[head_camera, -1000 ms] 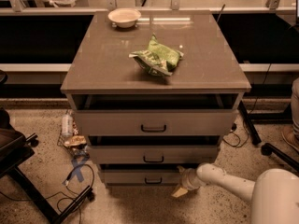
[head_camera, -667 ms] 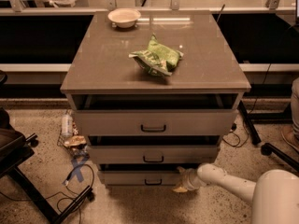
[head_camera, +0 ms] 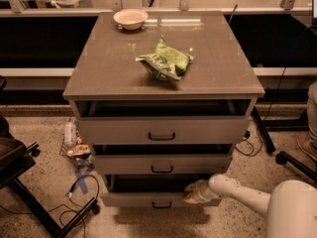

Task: Open bottom drawer

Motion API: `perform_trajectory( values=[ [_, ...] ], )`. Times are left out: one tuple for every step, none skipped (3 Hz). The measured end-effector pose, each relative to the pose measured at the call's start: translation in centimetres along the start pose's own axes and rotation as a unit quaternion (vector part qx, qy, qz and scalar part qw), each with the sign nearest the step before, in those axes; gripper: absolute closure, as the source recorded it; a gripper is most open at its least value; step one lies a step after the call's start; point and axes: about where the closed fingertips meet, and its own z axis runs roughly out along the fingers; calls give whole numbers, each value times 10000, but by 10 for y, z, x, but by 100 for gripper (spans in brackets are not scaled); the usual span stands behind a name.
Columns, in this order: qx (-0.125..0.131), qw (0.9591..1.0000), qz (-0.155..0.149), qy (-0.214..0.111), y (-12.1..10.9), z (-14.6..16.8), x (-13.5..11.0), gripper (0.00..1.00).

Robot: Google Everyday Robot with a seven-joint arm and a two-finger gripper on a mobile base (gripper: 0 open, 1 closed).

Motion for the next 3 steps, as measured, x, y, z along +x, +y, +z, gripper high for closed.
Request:
perform_trajectory(
  values=[
    [-1, 10000, 0, 0, 0, -2, -1, 100],
    [-1, 10000, 0, 0, 0, -3, -2, 100],
    [-123, 9998, 113, -95, 36, -9, 1, 100]
  ],
)
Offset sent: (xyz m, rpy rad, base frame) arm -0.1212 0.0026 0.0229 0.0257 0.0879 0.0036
